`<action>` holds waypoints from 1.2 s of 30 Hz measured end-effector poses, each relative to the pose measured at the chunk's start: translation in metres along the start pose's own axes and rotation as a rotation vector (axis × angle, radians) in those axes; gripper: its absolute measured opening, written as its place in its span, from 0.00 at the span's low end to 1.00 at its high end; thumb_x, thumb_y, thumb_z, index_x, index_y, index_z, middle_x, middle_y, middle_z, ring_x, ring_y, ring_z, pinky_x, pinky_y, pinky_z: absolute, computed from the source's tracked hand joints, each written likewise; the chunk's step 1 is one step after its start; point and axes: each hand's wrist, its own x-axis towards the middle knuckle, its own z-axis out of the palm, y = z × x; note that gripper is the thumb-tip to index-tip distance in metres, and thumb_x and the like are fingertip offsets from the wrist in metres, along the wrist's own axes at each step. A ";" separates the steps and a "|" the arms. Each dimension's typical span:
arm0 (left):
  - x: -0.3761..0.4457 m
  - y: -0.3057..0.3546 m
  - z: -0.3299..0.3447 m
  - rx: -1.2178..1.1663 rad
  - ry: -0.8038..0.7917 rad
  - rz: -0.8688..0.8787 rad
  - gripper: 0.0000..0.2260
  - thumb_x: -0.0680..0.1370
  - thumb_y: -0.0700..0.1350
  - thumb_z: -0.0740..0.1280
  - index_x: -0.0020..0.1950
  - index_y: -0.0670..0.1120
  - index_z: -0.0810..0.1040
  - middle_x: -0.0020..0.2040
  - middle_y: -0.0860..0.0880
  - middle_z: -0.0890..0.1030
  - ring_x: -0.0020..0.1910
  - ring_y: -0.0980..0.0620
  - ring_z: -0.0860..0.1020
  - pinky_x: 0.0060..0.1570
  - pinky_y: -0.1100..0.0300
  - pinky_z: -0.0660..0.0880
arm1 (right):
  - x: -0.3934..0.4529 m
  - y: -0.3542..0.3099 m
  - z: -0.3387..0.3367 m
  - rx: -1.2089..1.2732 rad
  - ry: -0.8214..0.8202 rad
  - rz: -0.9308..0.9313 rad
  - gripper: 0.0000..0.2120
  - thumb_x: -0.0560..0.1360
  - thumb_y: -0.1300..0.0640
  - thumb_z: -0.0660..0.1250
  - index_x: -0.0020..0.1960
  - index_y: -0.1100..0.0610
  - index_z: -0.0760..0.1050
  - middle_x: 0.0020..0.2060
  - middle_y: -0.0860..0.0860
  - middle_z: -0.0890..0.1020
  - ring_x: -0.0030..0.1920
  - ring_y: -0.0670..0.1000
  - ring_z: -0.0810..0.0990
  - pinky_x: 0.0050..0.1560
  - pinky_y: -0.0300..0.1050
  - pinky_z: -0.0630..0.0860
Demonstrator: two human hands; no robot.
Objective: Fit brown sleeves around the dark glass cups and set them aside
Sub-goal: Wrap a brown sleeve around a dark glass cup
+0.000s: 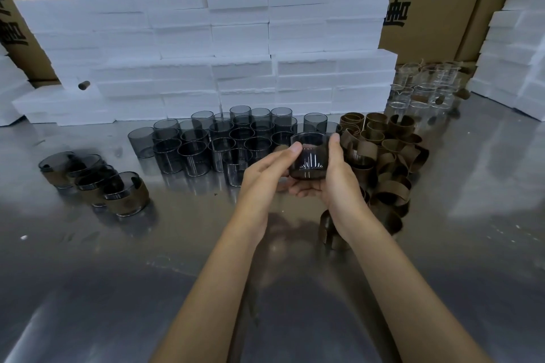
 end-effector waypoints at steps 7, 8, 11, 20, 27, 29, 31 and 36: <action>0.003 -0.005 0.008 -0.078 0.182 0.052 0.18 0.75 0.53 0.76 0.63 0.53 0.78 0.50 0.47 0.85 0.43 0.54 0.82 0.44 0.58 0.79 | -0.002 -0.001 -0.006 0.099 0.107 -0.055 0.24 0.87 0.46 0.49 0.48 0.54 0.80 0.34 0.58 0.87 0.33 0.56 0.87 0.30 0.42 0.81; 0.004 -0.005 0.006 -0.085 0.201 0.084 0.14 0.77 0.50 0.75 0.61 0.52 0.79 0.50 0.47 0.85 0.43 0.55 0.83 0.39 0.62 0.78 | -0.002 -0.001 -0.006 0.080 0.114 -0.080 0.22 0.87 0.47 0.50 0.49 0.54 0.80 0.36 0.58 0.87 0.34 0.56 0.87 0.30 0.41 0.81; 0.004 -0.003 0.003 -0.076 0.230 0.127 0.04 0.81 0.44 0.71 0.54 0.50 0.83 0.49 0.51 0.86 0.43 0.57 0.83 0.35 0.67 0.76 | -0.005 -0.001 -0.005 0.022 0.110 -0.130 0.20 0.87 0.47 0.53 0.50 0.53 0.81 0.41 0.58 0.88 0.37 0.55 0.87 0.32 0.39 0.80; -0.005 0.003 0.012 0.011 0.112 0.059 0.17 0.77 0.64 0.68 0.55 0.53 0.86 0.54 0.49 0.86 0.55 0.53 0.84 0.53 0.59 0.80 | -0.007 0.001 0.000 -0.186 -0.075 -0.104 0.34 0.68 0.22 0.64 0.63 0.45 0.80 0.54 0.48 0.86 0.53 0.50 0.86 0.58 0.51 0.83; -0.008 0.007 0.012 -0.004 0.073 0.030 0.21 0.78 0.64 0.66 0.54 0.49 0.87 0.48 0.47 0.87 0.43 0.58 0.83 0.39 0.70 0.76 | -0.012 -0.004 0.003 -0.201 -0.093 -0.162 0.29 0.79 0.30 0.55 0.57 0.52 0.81 0.41 0.53 0.88 0.39 0.54 0.88 0.37 0.39 0.82; -0.007 0.007 0.010 -0.026 0.092 0.020 0.22 0.76 0.65 0.67 0.53 0.49 0.87 0.47 0.48 0.87 0.43 0.59 0.84 0.39 0.69 0.77 | -0.011 -0.002 0.003 -0.217 -0.099 -0.161 0.30 0.81 0.31 0.51 0.56 0.53 0.82 0.40 0.53 0.88 0.40 0.54 0.88 0.39 0.40 0.82; -0.005 0.006 0.010 -0.045 0.122 -0.017 0.26 0.73 0.68 0.68 0.53 0.47 0.87 0.47 0.48 0.88 0.45 0.56 0.85 0.42 0.66 0.78 | -0.010 -0.002 0.002 -0.185 -0.088 -0.135 0.29 0.83 0.35 0.48 0.53 0.52 0.82 0.39 0.54 0.88 0.40 0.54 0.88 0.38 0.39 0.82; 0.001 0.002 0.006 -0.111 0.240 -0.017 0.21 0.78 0.62 0.69 0.55 0.46 0.85 0.51 0.46 0.87 0.50 0.45 0.86 0.52 0.49 0.82 | -0.008 -0.002 0.000 -0.140 -0.018 -0.151 0.21 0.87 0.46 0.51 0.51 0.50 0.81 0.41 0.54 0.88 0.40 0.54 0.88 0.38 0.40 0.83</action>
